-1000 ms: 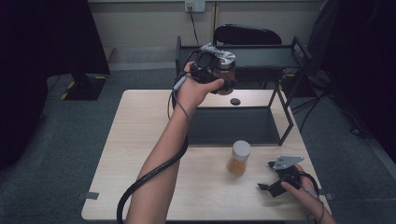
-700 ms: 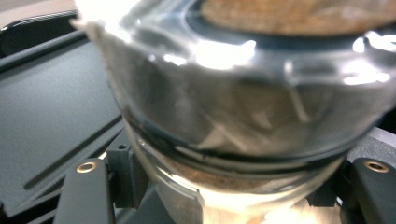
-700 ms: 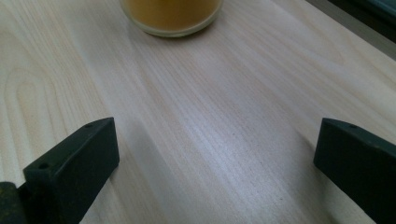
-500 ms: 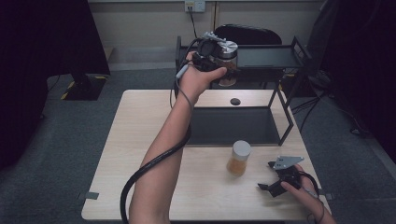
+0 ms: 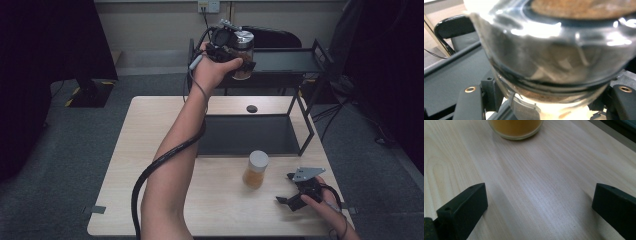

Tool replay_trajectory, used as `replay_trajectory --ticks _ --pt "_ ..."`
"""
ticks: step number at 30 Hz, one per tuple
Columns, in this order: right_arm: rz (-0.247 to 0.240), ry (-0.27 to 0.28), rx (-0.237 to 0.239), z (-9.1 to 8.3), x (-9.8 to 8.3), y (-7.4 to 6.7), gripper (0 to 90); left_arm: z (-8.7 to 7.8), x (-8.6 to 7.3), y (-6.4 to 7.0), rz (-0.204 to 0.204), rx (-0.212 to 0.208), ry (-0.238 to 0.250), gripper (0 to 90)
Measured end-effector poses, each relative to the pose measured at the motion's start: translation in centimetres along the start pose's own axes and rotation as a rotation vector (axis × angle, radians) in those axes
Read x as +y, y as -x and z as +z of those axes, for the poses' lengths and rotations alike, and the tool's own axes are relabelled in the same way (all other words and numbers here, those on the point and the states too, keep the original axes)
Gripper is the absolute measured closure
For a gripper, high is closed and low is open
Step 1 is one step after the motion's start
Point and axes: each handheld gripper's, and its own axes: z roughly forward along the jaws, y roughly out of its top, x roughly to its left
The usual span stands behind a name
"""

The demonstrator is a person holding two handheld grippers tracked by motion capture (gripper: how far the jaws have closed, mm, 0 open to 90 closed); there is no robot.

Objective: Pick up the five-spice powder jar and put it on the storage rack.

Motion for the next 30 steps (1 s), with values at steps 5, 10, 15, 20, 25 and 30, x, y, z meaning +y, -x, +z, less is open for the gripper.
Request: replay_trajectory --ticks 5,10,15,20,25,30 --pt "0.0 0.0 0.0 0.0 0.0 0.0 0.0 0.3 0.8 -0.2 0.001 0.025 -0.004 31.4" --pt "0.0 0.0 0.0 0.0 0.0 0.0 0.0 1.0 1.0 -0.7 -0.016 0.047 0.0 31.4" --pt "0.001 0.0 0.0 0.0 0.0 0.0 0.0 1.8 1.1 -1.2 -0.033 0.067 -0.003 31.4" --pt "0.001 0.0 0.0 0.0 0.0 0.0 0.0 2.4 1.1 -1.5 -0.042 0.084 -0.007 31.4" --pt "0.001 0.0 0.0 0.0 0.0 0.0 0.0 2.7 1.1 -1.7 -0.053 0.1 -0.011 31.4" --pt "0.0 0.0 0.0 0.0 0.0 0.0 0.0 3.0 0.8 -1.8 -0.063 0.115 -0.018 31.4"
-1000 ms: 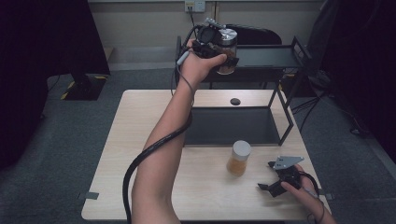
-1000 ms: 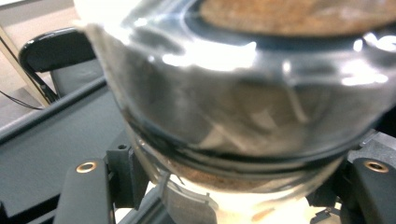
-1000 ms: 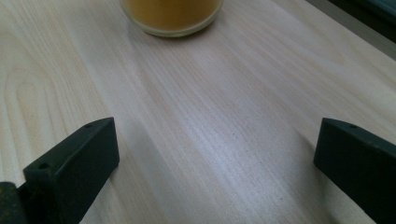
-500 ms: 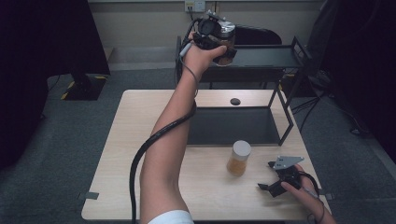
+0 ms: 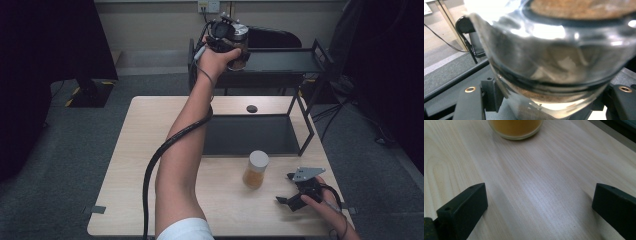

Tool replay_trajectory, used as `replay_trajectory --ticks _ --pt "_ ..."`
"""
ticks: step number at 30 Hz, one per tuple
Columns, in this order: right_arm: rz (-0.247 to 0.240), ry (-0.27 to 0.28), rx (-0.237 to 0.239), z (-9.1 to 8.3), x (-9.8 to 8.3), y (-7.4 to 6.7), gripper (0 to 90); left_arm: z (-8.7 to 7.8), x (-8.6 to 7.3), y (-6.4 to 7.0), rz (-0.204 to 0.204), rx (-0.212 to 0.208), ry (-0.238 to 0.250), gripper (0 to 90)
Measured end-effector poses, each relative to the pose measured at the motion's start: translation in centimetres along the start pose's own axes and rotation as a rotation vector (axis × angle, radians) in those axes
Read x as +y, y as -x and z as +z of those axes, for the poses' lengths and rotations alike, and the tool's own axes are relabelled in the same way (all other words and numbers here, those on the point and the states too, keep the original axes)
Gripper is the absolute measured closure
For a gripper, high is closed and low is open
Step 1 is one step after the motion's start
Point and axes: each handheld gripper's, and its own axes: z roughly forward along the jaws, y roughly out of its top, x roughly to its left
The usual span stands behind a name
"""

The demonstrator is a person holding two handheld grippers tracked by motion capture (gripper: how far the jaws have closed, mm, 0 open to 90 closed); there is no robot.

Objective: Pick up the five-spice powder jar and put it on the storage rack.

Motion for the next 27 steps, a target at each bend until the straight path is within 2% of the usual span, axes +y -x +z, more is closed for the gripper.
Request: replay_trajectory --ticks 5,7,11,21,25,27 --pt "0.001 -0.001 0.0 0.0 0.0 0.0 0.0 0.3 -0.5 -0.4 -0.018 0.007 -0.002 31.4" --pt "0.0 -0.001 0.0 0.0 0.0 0.0 0.0 0.2 -0.5 -0.4 -0.016 0.012 -0.001 31.4" --pt "0.001 -0.001 0.0 0.0 0.0 0.0 0.0 0.3 -0.3 0.2 0.016 0.031 -0.014 31.4" --pt "0.001 -0.001 0.0 0.0 0.0 0.0 0.0 0.3 -0.6 0.3 0.005 0.036 -0.002 31.2" --pt "0.001 -0.001 0.0 0.0 0.0 0.0 0.0 0.3 -0.7 0.5 -0.015 0.047 0.006 29.7" --pt "0.001 -0.001 0.0 0.0 0.0 0.0 0.0 0.2 -1.0 0.7 -0.049 0.066 0.018 20.4"
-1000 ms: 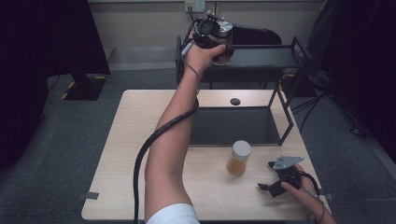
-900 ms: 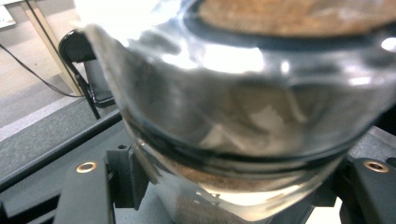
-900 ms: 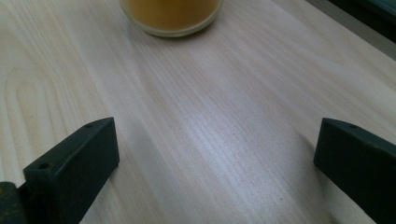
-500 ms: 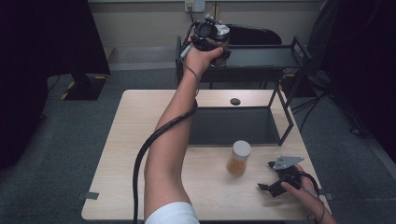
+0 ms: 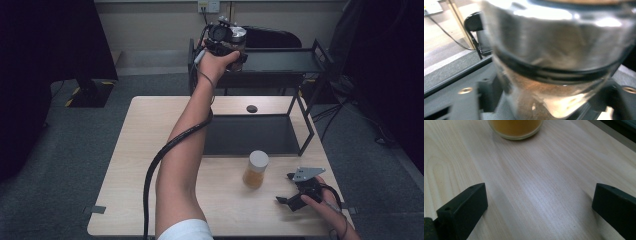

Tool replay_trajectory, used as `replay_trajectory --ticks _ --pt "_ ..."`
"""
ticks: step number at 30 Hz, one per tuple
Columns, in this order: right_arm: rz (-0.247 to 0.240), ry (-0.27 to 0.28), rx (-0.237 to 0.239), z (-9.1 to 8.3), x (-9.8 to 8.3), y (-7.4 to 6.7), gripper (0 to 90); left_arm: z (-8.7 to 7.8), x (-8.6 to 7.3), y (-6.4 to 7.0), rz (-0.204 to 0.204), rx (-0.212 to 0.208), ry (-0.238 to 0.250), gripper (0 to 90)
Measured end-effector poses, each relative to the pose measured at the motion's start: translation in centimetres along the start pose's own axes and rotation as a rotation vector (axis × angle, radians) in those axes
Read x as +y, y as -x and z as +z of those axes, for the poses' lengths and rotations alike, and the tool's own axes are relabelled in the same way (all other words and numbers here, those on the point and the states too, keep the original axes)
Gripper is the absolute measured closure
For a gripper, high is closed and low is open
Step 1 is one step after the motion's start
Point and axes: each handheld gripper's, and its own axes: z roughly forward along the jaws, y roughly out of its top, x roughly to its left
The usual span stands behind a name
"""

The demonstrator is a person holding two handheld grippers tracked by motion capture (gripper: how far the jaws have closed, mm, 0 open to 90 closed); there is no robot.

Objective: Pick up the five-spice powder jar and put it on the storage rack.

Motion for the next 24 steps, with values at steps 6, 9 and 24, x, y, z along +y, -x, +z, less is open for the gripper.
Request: replay_trajectory --ticks 6,9,24 --pt "0.001 0.0 0.0 0.0 0.0 0.0 0.0 -1.0 -0.5 0.5 -0.029 0.025 0.024 7.4" --pt "0.0 0.0 0.0 0.0 0.0 0.0 0.0 -1.7 -0.7 0.9 -0.025 0.026 0.037 5.2" --pt "0.0 0.001 0.0 0.0 0.0 0.0 0.0 -4.3 -3.7 2.3 -0.034 0.007 0.096 0.2"
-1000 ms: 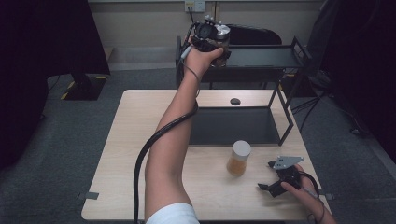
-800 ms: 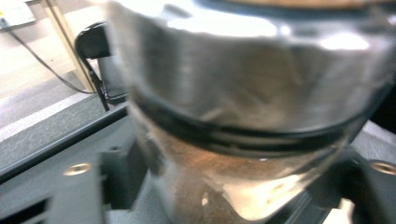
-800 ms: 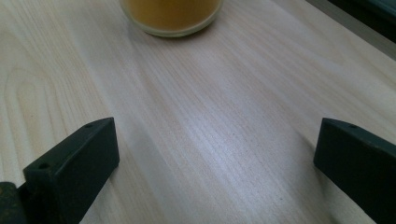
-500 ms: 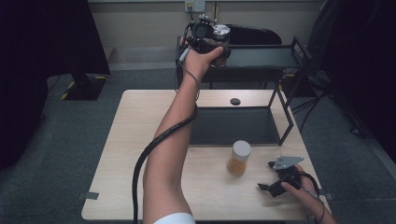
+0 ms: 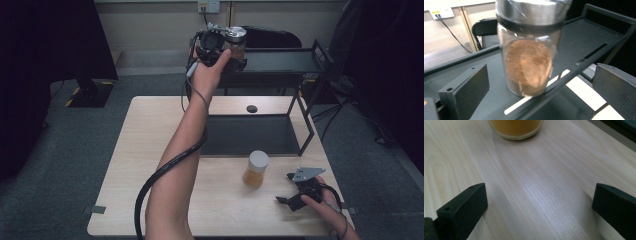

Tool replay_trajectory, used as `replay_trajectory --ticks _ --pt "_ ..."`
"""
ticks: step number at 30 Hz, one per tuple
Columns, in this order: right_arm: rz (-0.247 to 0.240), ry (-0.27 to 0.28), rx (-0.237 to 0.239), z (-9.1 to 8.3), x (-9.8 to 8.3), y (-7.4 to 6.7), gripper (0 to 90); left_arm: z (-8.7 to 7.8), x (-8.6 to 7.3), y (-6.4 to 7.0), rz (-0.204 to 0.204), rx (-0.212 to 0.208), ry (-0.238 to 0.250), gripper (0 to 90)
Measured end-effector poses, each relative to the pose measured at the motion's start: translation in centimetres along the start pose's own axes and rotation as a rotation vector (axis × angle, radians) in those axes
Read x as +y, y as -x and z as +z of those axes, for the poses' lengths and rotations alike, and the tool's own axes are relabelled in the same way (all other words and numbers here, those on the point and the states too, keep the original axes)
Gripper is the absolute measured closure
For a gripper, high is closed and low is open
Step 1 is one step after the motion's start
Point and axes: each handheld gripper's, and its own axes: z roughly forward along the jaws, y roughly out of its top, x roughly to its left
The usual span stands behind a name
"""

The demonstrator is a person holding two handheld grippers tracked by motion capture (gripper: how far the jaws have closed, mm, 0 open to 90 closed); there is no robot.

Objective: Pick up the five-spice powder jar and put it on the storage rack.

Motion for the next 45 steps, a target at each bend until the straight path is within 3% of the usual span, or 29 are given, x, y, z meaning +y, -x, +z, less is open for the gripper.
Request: replay_trajectory --ticks 15,33,45 --pt "0.0 0.001 -0.001 0.0 0.0 0.0 0.0 -0.5 -3.9 1.1 0.057 -0.087 -0.002 0.8" --pt "0.001 0.002 -0.003 0.0 0.0 -0.1 0.0 2.3 -10.0 0.3 0.024 -0.127 -0.026 0.8" --pt "0.001 0.002 -0.003 0.0 0.0 -0.1 0.0 3.9 -13.0 0.4 0.054 -0.144 -0.061 0.7"
